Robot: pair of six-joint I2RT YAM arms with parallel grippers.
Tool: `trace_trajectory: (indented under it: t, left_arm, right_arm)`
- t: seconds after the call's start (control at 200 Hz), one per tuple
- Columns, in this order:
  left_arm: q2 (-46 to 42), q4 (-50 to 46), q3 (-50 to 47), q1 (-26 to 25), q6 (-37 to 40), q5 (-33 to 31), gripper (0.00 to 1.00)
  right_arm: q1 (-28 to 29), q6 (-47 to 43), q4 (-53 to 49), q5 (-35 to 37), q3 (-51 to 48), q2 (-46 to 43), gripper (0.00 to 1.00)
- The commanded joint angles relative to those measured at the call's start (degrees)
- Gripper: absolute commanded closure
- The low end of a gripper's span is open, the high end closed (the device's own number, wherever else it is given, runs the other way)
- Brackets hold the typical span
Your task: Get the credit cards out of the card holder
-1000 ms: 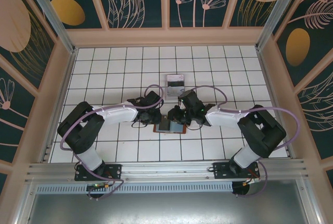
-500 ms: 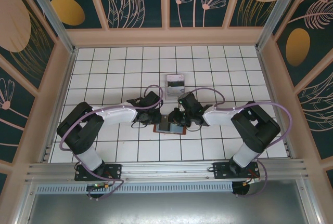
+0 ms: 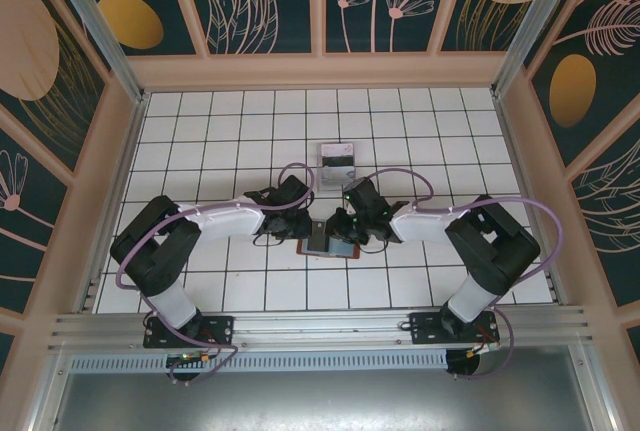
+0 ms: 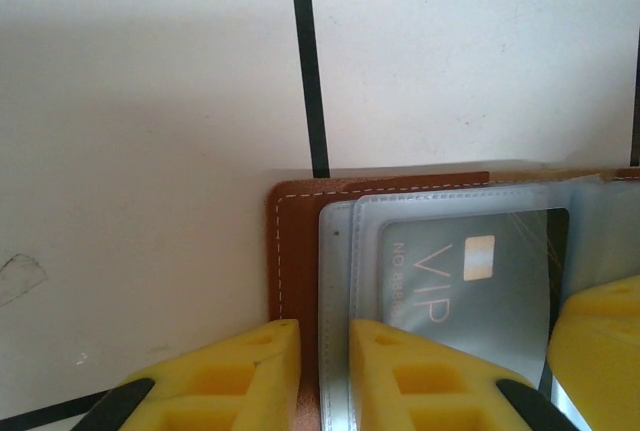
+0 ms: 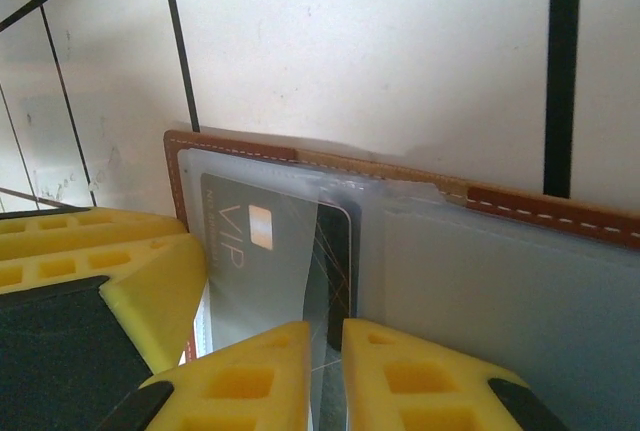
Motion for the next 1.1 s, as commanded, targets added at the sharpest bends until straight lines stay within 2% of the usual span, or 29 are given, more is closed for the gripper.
trace_trajectory:
  t: [0.0, 0.566, 1.096]
  left_arm:
    - [5.5, -6.1, -3.2, -0.4, -0.2, 1.2, 0.78]
    - [6.7, -6.0, -3.2, -0.3, -0.1, 1.6, 0.77]
    - [7.1, -4.1, -4.1, -0.4, 0.1, 4.6, 0.78]
  right_arm:
    - [0.1, -0.7, -3.8, 2.8, -0.5, -0.4, 0.82]
    - [0.3, -0.7, -4.5, 3.8, -0.3, -0.3, 0.80]
    - [-0.1, 1.1, 4.1, -3.1, -1.8, 1.5, 0.83]
